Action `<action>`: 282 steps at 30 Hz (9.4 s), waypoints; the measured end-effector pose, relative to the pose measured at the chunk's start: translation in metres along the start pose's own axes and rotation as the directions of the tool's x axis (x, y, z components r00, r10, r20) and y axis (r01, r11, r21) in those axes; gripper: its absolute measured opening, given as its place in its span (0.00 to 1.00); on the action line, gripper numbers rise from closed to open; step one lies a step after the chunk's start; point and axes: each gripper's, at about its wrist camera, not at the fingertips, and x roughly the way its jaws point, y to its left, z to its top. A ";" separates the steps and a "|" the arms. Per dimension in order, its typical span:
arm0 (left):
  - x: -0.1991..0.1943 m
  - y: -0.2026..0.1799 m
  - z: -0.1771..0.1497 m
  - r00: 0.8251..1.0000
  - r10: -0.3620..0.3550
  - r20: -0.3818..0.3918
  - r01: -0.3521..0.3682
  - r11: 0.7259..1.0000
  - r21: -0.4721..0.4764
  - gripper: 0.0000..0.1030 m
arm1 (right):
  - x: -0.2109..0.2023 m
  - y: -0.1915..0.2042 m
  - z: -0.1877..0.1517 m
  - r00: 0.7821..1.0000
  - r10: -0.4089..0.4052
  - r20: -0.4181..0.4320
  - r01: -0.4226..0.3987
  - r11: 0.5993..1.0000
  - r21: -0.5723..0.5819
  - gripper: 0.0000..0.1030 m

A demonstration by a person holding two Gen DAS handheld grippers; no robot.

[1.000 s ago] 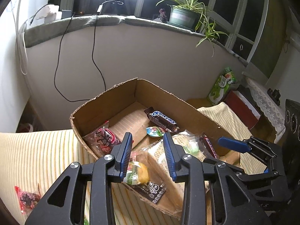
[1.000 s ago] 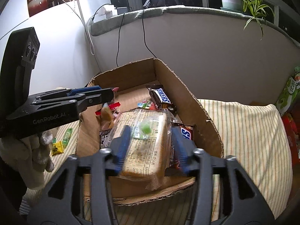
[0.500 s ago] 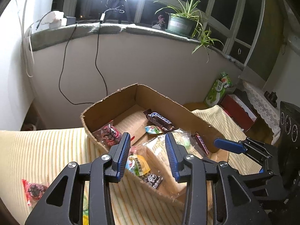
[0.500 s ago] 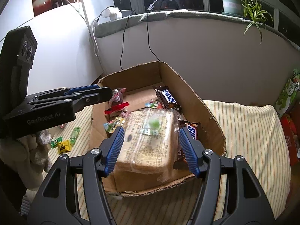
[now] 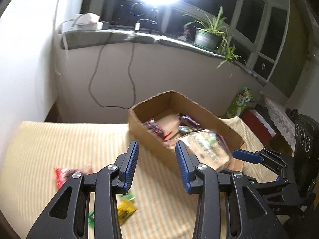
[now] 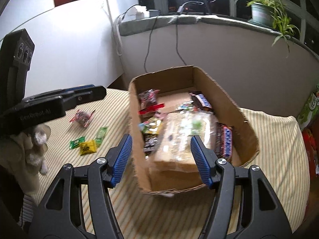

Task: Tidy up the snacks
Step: 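Grasp the green candy packet with the left gripper while the right grasps the yellow packet, then lift both packets and carry them toward the cardboard box, then open both grippers over the box to drop the packets inside, then move both grippers back toward the red candy bag and green packet, then grasp the red candy bag with the left gripper while the right grasps the green packet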

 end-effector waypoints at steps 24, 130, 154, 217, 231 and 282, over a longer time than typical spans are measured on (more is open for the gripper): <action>-0.022 0.072 -0.082 0.985 0.085 -0.148 -0.091 0.995 -0.030 0.36 | 0.039 0.103 -0.034 0.975 0.169 -0.141 -0.192 0.966 -0.171 0.62; 0.023 -0.058 -0.014 0.997 -0.050 -0.065 0.060 0.986 0.155 0.20 | 0.009 -0.033 0.015 1.000 -0.012 0.000 0.012 1.000 -0.024 0.34; 0.052 -0.093 -0.013 0.992 -0.078 -0.103 0.095 0.980 0.176 0.20 | 0.016 -0.067 0.003 0.997 -0.063 -0.038 0.064 0.998 0.025 0.37; -0.021 -0.010 -0.018 0.996 0.089 0.029 -0.092 0.990 0.105 0.72 | -0.001 0.010 0.007 0.999 -0.040 0.003 0.040 0.997 -0.071 0.88; -0.048 0.093 -0.042 0.978 0.209 0.010 -0.207 0.976 -0.072 0.72 | -0.008 0.069 0.006 0.991 0.101 0.092 -0.095 0.993 -0.063 0.87; 0.031 0.114 -0.046 0.977 0.171 -0.125 -0.182 0.980 -0.077 0.51 | 0.158 0.135 0.003 0.977 0.035 -0.212 -0.067 0.987 -0.149 0.52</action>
